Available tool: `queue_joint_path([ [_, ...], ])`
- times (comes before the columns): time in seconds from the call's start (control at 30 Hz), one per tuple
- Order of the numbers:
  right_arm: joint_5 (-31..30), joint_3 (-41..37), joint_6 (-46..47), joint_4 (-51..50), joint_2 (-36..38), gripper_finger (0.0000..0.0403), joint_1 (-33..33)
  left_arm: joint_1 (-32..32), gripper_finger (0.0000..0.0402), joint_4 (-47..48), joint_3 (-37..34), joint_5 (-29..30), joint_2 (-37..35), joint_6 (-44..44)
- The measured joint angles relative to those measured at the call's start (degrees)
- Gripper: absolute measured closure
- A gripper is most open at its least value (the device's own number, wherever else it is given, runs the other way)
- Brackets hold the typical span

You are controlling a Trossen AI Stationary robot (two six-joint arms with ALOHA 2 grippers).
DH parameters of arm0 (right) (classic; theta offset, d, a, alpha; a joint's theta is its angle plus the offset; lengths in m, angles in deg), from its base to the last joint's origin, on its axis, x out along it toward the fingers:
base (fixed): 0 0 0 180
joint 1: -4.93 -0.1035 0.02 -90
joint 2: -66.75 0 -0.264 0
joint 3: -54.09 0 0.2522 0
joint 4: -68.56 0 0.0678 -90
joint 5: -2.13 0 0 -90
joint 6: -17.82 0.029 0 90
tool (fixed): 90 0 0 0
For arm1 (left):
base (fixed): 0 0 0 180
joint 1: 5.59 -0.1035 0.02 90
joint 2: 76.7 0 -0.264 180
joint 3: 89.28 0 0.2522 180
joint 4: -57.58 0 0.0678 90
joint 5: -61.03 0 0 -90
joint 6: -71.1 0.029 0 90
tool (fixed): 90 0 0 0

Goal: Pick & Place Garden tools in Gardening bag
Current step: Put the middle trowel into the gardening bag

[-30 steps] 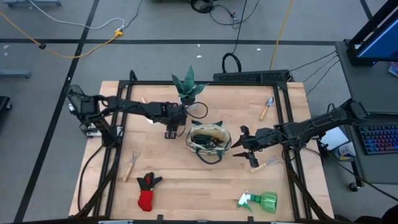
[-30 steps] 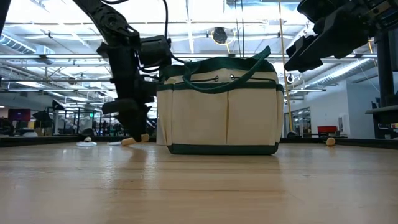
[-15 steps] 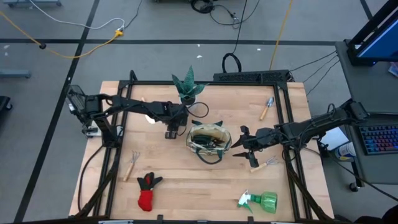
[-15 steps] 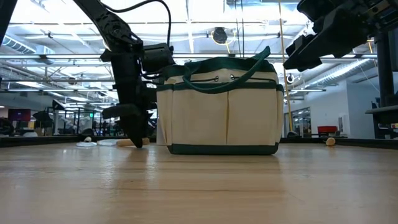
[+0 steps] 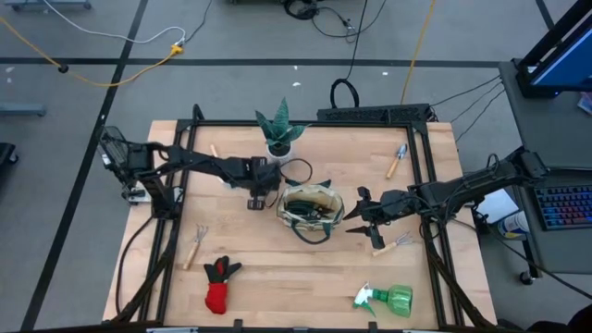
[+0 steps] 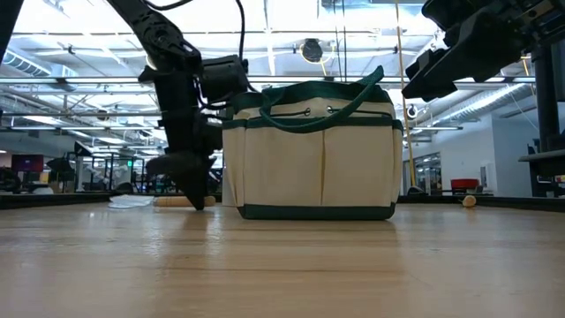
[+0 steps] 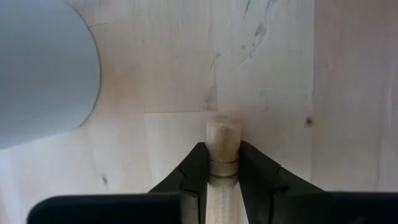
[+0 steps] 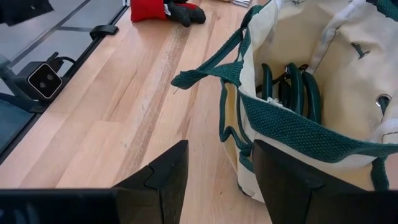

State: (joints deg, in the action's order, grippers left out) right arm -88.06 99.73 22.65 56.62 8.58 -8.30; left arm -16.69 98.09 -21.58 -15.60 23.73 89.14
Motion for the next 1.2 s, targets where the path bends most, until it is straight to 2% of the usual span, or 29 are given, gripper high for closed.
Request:
queue_joint_path([
  [0.27, 0.0, 0.0, 0.03, 0.16, 0.0, 0.0234, 0.02, 6.59, 0.0338, -0.34, -0.14, 3.04, -6.82, -6.92],
  [0.7, 0.0, 0.0, 0.03, 0.16, 0.0, 0.0234, 0.0, 18.29, 0.0338, -2.04, -0.06, 15.18, -18.84, -14.05],
  [1.03, -0.02, 0.0, 0.04, 0.16, 0.0, 0.0234, 0.02, 22.93, 0.0338, -11.66, -0.03, 17.13, -20.86, -11.34],
  [1.2, -0.02, 0.01, 0.05, 0.32, 0.0, 0.0234, 0.01, 23.83, 0.0338, -15.87, -0.01, 20.21, -20.91, -10.68],
])
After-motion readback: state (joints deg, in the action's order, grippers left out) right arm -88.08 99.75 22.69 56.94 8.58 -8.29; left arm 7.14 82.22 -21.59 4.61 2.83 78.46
